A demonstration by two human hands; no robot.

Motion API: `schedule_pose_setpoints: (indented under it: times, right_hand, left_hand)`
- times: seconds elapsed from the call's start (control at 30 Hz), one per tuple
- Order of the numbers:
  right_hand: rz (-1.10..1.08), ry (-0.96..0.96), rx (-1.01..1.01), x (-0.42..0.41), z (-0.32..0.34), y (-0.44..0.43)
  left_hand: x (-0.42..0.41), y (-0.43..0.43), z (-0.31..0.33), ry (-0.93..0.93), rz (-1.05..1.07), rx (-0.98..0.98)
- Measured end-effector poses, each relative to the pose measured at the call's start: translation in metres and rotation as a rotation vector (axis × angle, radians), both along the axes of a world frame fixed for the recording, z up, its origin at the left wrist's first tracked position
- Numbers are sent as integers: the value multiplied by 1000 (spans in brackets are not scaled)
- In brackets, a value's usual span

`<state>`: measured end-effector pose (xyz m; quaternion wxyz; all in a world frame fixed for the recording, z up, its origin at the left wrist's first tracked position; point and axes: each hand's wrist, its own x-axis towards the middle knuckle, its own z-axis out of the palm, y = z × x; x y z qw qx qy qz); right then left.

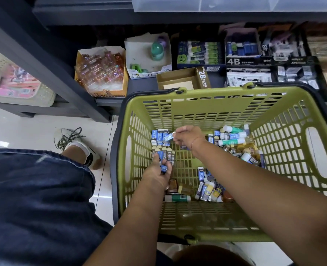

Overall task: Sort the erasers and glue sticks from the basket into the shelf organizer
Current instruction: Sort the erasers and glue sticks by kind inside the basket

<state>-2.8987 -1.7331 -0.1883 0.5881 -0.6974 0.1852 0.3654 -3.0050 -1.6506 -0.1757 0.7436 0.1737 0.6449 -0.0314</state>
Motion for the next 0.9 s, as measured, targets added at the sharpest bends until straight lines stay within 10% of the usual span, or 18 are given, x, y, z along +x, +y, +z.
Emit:
schedule_pose_setpoints:
  times: [0.53, 0.73, 0.9]
  right_hand:
    - [42, -44, 55, -1, -8, 39]
    - [397, 2, -40, -11, 3, 11]
    - [162, 48, -39, -9, -7, 13]
  left_hand:
    - [13, 1, 1, -55, 48, 7]
    - [14, 0, 1, -97, -55, 60]
    - [13, 1, 2, -129, -59, 52]
